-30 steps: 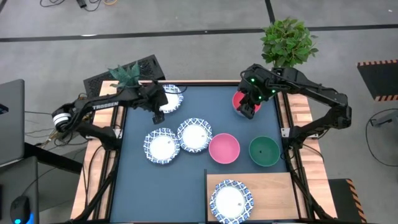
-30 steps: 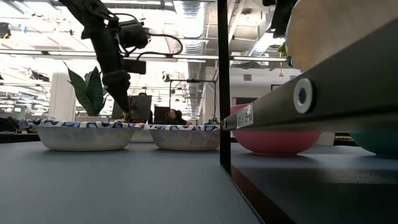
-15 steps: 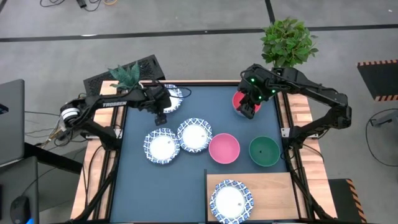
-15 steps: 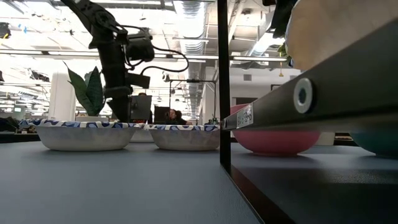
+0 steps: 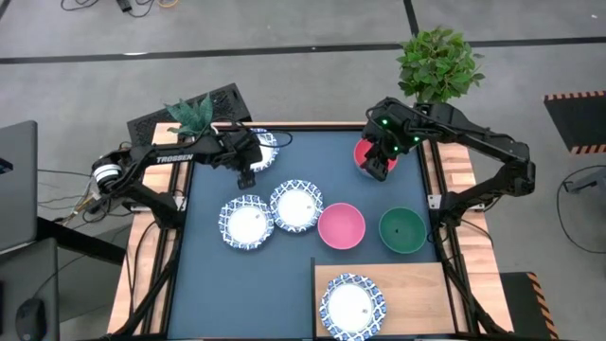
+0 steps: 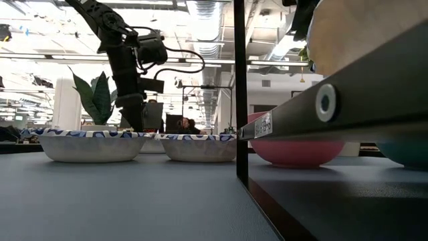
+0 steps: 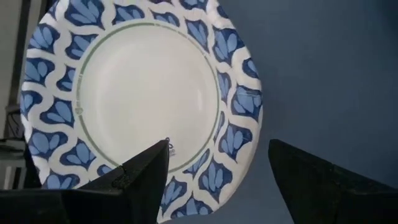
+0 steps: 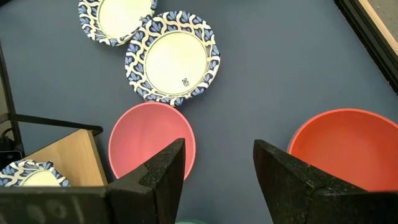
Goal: Place and stack bowls onto a shelf
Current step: Stack the white patterned bowl on the white patterned bowl on the shelf
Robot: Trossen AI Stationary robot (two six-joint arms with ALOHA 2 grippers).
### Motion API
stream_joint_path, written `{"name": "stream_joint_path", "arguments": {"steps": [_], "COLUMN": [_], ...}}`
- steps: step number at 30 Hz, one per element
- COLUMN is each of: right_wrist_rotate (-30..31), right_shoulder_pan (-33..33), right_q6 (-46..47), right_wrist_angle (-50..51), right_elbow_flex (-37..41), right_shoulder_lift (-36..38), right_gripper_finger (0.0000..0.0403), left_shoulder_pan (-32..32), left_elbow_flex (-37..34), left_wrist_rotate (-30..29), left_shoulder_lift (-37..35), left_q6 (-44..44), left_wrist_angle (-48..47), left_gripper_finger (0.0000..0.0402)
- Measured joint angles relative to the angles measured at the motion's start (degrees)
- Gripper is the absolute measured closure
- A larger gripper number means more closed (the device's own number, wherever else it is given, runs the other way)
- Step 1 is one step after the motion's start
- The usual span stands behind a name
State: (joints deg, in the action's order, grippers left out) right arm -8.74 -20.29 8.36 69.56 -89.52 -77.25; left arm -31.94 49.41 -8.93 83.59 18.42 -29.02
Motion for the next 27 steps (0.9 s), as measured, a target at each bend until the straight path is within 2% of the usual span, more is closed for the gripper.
{"name": "stream_joint_path", "arguments": {"steps": [5, 10, 15, 20, 27], "right_wrist_rotate": [0.01, 0.01, 0.01, 0.01, 0.01], "right_shoulder_pan": [0.0, 0.0, 0.0, 0.0, 0.0], "right_q6": [0.04, 0.04, 0.17, 0.23, 0.88], "right_wrist_angle": [0.0, -0.02, -0.07, -0.07, -0.15], "right_elbow_flex": [0.0, 0.0, 0.0, 0.0, 0.0], "right_shoulder_lift": [0.0, 0.0, 0.0, 0.0, 0.02], "right_gripper_finger": [0.0188, 0.0188, 0.0188, 0.0188, 0.0188], "left_shoulder_pan": [0.26, 0.76, 0.72, 0.77, 1.19], "left_elbow_flex": [-1.11, -1.95, -1.95, -1.95, -1.95], "left_wrist_rotate": [3.0, -1.11, -1.39, -1.43, -1.58], "left_shoulder_lift": [-0.02, -0.02, -0.02, 0.84, 2.88], "left_q6": [-0.04, 0.33, 0.45, -1.0, -1.54], "left_wrist_angle": [0.01, 0.08, 0.08, 0.18, -0.03], "left_gripper_finger": [0.0156, 0.0157, 0.017, 0.0217, 0.0312]}}
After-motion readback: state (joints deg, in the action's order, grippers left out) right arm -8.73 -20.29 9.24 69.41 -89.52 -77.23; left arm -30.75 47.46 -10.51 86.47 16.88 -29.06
